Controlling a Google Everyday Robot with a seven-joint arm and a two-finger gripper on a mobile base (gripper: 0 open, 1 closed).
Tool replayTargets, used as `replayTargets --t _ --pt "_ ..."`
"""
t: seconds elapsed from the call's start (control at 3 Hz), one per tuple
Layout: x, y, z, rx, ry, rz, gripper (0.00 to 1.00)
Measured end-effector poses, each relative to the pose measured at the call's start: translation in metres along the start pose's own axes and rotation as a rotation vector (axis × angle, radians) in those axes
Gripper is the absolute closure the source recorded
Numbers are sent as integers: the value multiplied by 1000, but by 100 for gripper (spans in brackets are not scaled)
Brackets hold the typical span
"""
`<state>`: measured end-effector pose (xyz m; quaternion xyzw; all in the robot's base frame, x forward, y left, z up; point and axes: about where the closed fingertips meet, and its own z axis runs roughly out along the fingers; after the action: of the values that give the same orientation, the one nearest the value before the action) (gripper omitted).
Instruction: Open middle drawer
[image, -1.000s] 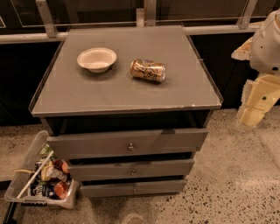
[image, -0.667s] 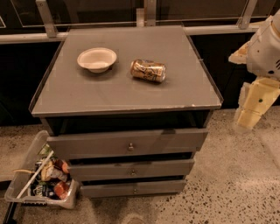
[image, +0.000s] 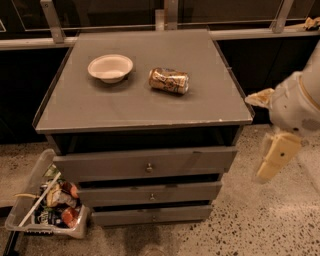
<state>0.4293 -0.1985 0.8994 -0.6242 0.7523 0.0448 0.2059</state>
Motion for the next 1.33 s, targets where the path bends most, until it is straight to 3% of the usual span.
replayTargets --t 0.33,0.67,1.33 --pt "14 32 31 38 -154 5 0" --pt "21 33 24 109 -214 17 0" --pt "18 35 29 106 -233 18 0"
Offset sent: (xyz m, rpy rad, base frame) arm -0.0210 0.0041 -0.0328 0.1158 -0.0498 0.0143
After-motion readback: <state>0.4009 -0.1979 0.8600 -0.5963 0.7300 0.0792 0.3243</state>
